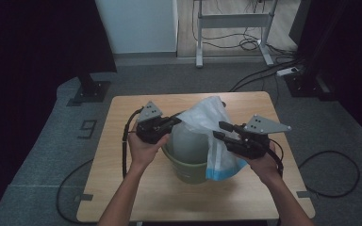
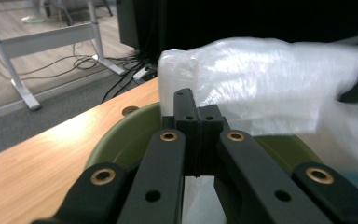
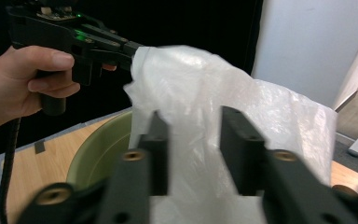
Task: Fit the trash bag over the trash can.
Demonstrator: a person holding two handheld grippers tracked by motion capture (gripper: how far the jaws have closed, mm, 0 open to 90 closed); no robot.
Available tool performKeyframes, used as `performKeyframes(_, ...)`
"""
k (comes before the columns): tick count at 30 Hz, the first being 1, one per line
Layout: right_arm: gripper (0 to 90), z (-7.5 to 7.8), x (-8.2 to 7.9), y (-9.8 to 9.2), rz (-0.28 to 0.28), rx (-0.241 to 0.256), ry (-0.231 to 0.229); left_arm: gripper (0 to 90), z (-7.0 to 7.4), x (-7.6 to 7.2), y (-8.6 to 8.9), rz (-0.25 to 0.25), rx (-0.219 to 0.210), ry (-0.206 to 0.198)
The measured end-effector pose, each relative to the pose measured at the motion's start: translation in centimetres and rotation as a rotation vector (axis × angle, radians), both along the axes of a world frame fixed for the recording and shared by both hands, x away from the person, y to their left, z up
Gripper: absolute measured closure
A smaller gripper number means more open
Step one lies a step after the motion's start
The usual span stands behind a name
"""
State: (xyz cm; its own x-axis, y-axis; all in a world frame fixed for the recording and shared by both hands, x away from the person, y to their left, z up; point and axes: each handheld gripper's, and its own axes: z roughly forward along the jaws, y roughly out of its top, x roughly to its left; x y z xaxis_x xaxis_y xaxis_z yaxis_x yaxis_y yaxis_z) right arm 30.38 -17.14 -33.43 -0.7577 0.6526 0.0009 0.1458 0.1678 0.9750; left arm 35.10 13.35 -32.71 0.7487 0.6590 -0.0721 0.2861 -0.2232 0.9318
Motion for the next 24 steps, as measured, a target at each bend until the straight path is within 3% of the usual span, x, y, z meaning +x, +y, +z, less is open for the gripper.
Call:
performKeyframes(5,44.9,-0.2,-0.8,0.0,-0.002,-0.006,-0.012,90.0,-0.6,0.6,1.8,0.064,-0.042,0.036)
performKeyframes(11,40.3,-0.6,-1.7,-0.2,0.02,-0.006,-0.006,90.0,-1.3,0.9,3.7,0.124,-0.07,0.06)
performKeyframes(14,38.4,-1.1,-2.2,-0.8,0.005,0.002,0.005,90.0,-1.7,1.0,4.6,0.14,-0.073,0.066)
performKeyframes(24,32.3,-5.9,-1.8,-4.0,-0.11,0.002,0.109,90.0,-2.6,0.7,7.2,0.183,-0.084,0.083)
